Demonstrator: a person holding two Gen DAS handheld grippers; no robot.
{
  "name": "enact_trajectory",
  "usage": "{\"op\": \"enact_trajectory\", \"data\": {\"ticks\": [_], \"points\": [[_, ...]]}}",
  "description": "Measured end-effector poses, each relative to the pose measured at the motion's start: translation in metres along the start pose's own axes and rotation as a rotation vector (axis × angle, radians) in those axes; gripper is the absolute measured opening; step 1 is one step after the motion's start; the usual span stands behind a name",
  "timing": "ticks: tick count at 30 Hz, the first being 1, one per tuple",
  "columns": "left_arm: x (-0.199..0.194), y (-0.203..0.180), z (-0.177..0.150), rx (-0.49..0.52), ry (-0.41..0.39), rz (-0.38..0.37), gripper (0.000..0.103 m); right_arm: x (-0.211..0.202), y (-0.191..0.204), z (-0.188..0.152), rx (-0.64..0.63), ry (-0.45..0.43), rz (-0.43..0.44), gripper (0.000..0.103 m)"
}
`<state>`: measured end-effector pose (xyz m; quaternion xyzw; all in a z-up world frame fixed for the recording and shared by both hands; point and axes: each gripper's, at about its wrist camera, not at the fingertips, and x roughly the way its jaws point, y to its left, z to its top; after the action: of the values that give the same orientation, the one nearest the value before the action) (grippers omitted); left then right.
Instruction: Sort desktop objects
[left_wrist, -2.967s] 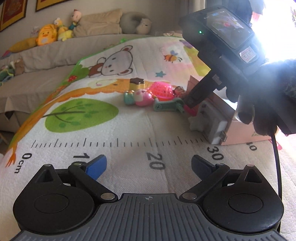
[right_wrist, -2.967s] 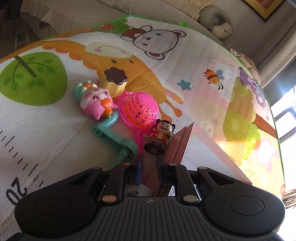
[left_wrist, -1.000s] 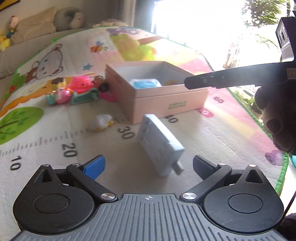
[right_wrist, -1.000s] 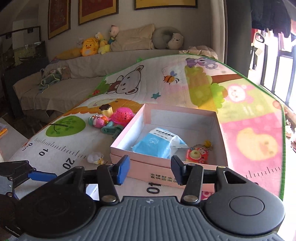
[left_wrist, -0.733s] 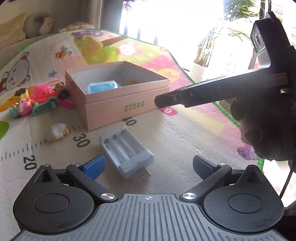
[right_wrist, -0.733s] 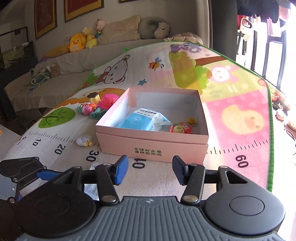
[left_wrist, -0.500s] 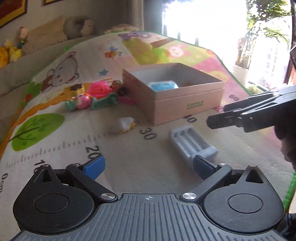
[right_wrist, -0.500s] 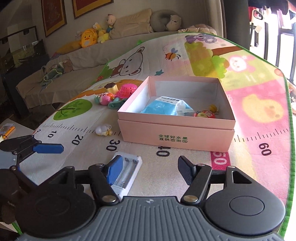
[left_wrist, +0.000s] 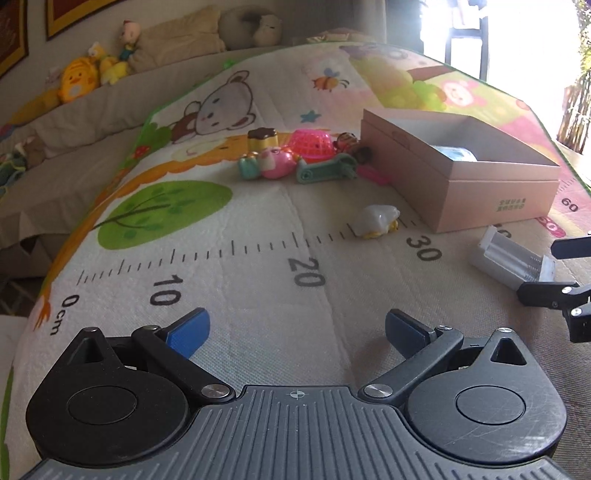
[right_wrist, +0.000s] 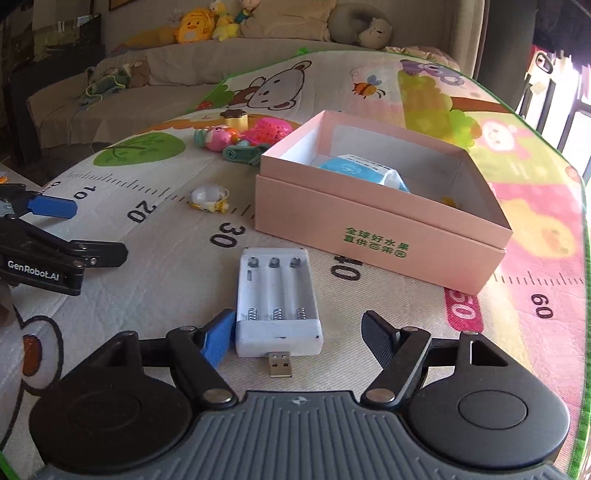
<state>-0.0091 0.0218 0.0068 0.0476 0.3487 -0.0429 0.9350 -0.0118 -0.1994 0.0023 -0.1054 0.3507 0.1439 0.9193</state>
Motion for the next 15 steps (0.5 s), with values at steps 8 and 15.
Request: {"op": "enact_trajectory", "data": {"ticks": [8,15], "points": [[0.001,-0.001,0.000,0.002,0.003,0.002,0.103,0.008,-0.039,-0.005,0.136,-0.006,-0.116,0.081],[0.001,-0.004,0.001,0.011,0.004,-0.009,0.103,0.009,-0.042,-0.010,0.170,-0.026,-0.107,0.085]]}}
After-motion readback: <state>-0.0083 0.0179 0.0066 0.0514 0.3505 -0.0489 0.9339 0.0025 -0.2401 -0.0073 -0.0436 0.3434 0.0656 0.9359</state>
